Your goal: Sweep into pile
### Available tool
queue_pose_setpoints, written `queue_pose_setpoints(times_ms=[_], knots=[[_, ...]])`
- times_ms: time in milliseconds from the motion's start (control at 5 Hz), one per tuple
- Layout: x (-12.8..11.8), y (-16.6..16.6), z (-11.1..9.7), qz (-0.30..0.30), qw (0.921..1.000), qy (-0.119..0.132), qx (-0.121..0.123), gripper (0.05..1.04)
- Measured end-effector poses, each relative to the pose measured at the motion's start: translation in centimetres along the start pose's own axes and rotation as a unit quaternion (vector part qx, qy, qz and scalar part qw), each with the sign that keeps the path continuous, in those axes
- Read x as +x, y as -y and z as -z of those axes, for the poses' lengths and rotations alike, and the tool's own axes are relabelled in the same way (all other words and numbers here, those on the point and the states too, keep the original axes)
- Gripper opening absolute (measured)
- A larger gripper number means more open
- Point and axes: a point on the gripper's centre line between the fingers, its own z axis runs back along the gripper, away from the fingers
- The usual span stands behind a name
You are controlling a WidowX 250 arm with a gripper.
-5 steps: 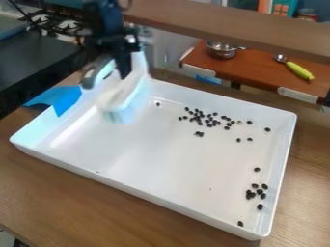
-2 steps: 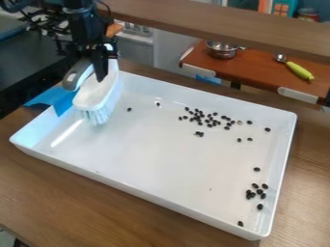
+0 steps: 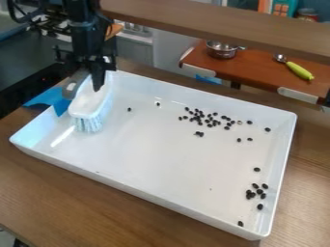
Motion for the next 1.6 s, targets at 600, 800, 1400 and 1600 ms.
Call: queue_pose_setpoints(times_ms=[600,800,1400,1600], knots=[[0.4,4.8,0.3,0.010,0.9999,-0.011,-0.005,0.496],[0.1,7.7,0.3,0.026,0.9995,-0.012,-0.015,0.496],[-2.1,15.9,0.5,0.068,0.9972,-0.020,-0.025,0.496],[-2.7,18.4,0.6,0.081,0.9961,-0.018,-0.030,0.496]])
